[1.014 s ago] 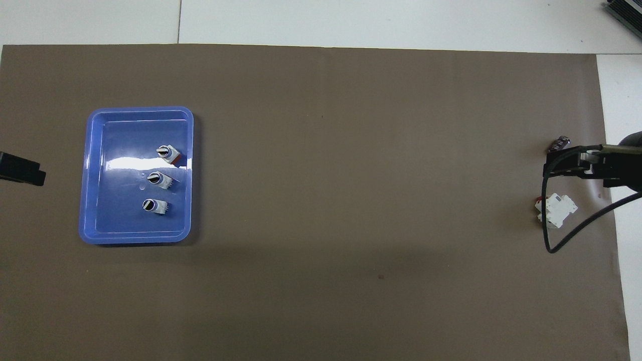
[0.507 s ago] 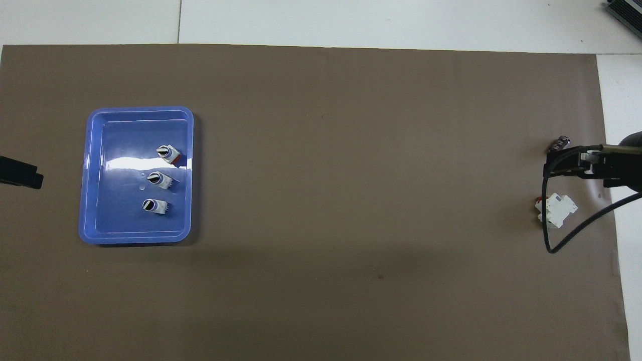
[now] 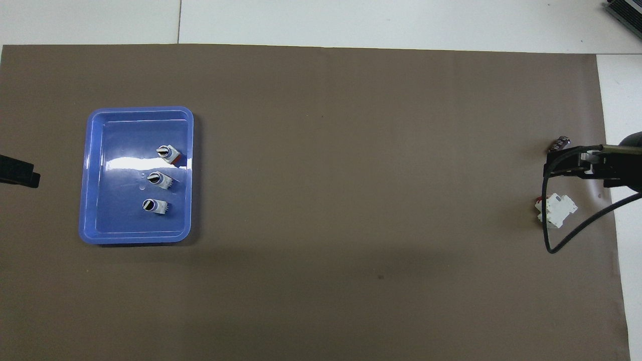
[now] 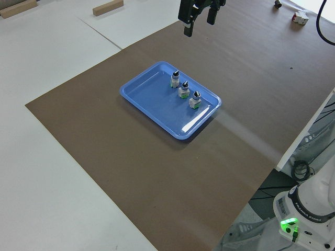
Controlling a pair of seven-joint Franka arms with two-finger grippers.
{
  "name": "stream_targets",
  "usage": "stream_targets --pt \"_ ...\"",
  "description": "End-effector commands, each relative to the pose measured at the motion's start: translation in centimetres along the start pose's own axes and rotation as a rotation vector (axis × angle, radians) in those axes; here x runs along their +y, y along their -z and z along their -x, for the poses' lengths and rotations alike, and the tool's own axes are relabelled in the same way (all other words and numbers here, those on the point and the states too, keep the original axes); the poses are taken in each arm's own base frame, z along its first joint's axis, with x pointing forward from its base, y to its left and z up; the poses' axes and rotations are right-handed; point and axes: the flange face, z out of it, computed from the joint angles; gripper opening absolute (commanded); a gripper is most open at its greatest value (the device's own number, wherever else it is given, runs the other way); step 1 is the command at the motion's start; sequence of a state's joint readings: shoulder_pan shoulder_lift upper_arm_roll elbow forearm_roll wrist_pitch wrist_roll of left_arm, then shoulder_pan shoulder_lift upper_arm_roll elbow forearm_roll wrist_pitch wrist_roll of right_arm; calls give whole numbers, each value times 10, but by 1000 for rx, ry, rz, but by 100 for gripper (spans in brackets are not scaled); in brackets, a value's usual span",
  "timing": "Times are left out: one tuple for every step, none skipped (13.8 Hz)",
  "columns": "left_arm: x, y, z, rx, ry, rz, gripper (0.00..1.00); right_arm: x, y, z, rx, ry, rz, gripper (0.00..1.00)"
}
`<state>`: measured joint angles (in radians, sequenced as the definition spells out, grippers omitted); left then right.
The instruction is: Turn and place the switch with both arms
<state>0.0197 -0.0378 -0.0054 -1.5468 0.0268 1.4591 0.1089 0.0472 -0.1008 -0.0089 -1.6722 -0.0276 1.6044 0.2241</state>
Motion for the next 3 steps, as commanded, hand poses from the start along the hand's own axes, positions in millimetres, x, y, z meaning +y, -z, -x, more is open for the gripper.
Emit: stream_targets --pt "0 -3 7 13 27 11 100 3 3 6 -4 12 2 100" --pt "0 -3 8 14 24 11 100 3 3 6 -4 12 2 100" --pt "0 -3 8 14 22 11 100 3 3 6 -4 12 2 100"
